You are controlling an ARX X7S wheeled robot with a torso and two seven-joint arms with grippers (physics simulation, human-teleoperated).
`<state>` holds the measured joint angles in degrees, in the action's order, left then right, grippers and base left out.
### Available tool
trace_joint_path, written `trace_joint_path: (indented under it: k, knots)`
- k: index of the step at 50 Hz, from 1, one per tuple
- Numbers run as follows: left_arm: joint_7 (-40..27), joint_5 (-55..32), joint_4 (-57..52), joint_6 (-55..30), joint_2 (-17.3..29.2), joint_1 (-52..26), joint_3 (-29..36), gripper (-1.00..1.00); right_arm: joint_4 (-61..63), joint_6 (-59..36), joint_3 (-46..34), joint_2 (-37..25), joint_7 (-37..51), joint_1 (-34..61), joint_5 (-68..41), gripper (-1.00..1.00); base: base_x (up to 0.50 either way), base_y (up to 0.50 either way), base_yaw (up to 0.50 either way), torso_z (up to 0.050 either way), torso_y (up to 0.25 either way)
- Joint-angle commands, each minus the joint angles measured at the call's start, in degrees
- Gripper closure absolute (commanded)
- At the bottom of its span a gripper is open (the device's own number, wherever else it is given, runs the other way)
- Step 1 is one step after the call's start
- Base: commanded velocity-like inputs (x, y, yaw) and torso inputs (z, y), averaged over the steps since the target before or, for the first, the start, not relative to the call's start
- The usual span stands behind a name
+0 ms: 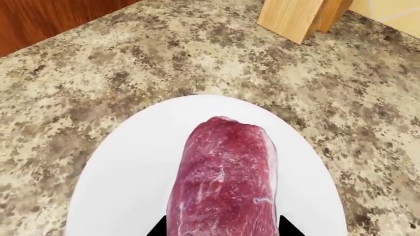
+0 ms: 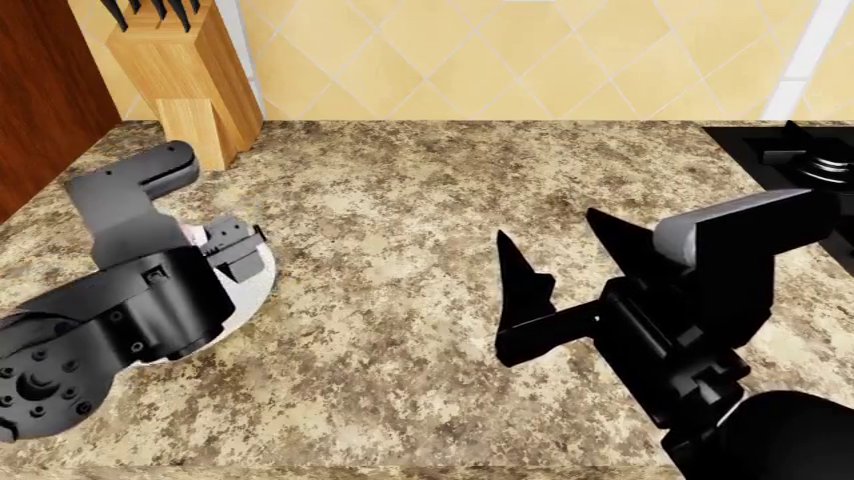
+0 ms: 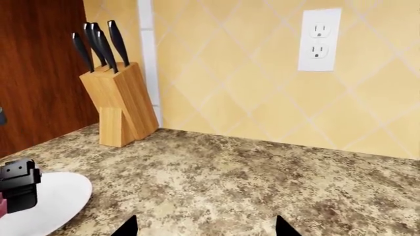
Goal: Place the steak on the rack of the oven.
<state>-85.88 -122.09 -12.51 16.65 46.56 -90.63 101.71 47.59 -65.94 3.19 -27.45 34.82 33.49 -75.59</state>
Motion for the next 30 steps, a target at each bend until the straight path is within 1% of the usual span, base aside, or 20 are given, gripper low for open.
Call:
trace_joint_path:
  k: [1,5,7,9,11,13,14,15,16,18,19,20,21,23,25,27,29,30]
  knots:
    - [-0.09,6.54,-9.03,2.3,4.68,-2.01,0.18,1.0,1.38,-0.95,-0.29,-0.58,3.88,1.84,-3.74,-1.0,0.0,0.0,0.0,0.0,0.0]
    - [0.69,11.79,-14.01,2.74,7.77,-2.82,0.3,1.0,2.82,-1.41,0.1,-1.73,9.2,3.32,-10.07,-1.0,0.0,0.0,0.0,0.0,0.0]
    - [0.69,12.8,-15.32,2.93,8.7,-2.85,0.34,1.0,2.84,-1.34,0.0,-1.82,9.93,3.69,-10.83,-1.0,0.0,0.0,0.0,0.0,0.0]
    - [2.33,15.1,-17.16,2.14,9.82,-3.12,0.66,1.0,2.85,-1.51,-0.44,-1.92,10.56,4.5,-11.57,-1.0,0.0,0.0,0.0,0.0,0.0]
    - [4.51,17.85,-19.74,0.83,11.11,-3.0,1.49,1.0,3.32,-1.41,-0.66,-1.84,10.99,5.23,-11.94,-1.0,0.0,0.0,0.0,0.0,0.0]
    - [4.46,21.96,-21.79,0.36,12.22,-2.91,2.08,1.0,3.39,-1.44,-1.13,-1.51,10.67,5.43,-11.56,-1.0,0.0,0.0,0.0,0.0,0.0]
    - [5.51,22.56,-22.17,0.38,12.48,-2.79,2.09,1.0,3.46,-1.46,-1.31,-1.47,10.71,5.51,-11.67,-1.0,0.0,0.0,0.0,0.0,0.0]
    - [5.3,25.76,-23.11,-0.21,13.17,-2.63,2.67,1.0,3.87,-1.38,-1.46,-1.5,11.56,5.62,-12.6,-1.0,0.0,0.0,0.0,0.0,0.0]
    - [5.36,26.49,-23.55,-0.1,13.49,-2.4,2.77,1.0,4.05,-1.31,-1.54,-1.57,12.06,5.71,-13.15,-1.0,0.0,0.0,0.0,0.0,0.0]
    - [6.74,27.01,-24.72,-0.01,14.53,-2.15,2.84,1.0,4.13,-1.25,-1.76,-1.5,12.19,5.89,-13.32,-1.0,0.0,0.0,0.0,0.0,0.0]
    - [7.95,30.41,-26.13,-0.8,15.5,-2.46,3.09,1.0,4.04,-1.34,-1.97,-1.52,12.24,6.25,-13.38,-1.0,0.0,0.0,0.0,0.0,0.0]
    - [9.07,31.28,-26.85,-0.84,15.91,-2.41,3.13,1.0,3.97,-1.25,-1.99,-1.54,12.44,6.41,-13.57,-1.0,0.0,0.0,0.0,0.0,0.0]
    - [9.64,35.9,-29.16,-2.03,16.99,-2.8,3.41,1.0,3.93,-1.18,-2.16,-1.63,13.13,6.81,-14.4,-1.0,0.0,0.0,0.0,0.0,0.0]
    - [10.61,36.25,-30.69,-2.49,18.01,-2.72,3.73,1.0,3.87,-1.25,-2.58,-1.88,14.22,7.48,-15.45,-1.0,0.0,0.0,0.0,0.0,0.0]
    - [10.97,41.35,-32.48,-4.52,19.07,-2.96,4.32,1.0,4.04,-1.22,-3.02,-2.52,16.13,8.37,-17.37,-1.0,0.0,0.0,0.0,0.0,0.0]
    - [11.52,41.82,-33.65,-4.33,20.0,-2.57,4.55,1.0,4.35,-0.98,-3.57,-3.04,18.16,9.17,-19.52,-1.0,0.0,0.0,0.0,0.0,0.0]
    - [12.44,46.08,-35.2,-5.83,20.97,-2.45,5.1,1.0,4.46,0.01,-3.38,-2.97,19.0,9.38,-21.1,-1.0,0.0,0.0,0.0,0.0,0.005]
    - [12.66,46.67,-35.58,-6.03,21.29,-2.4,5.2,1.0,4.42,0.02,-3.81,-3.35,20.15,9.85,-22.02,-1.0,0.0,0.0,0.0,0.0,0.0]
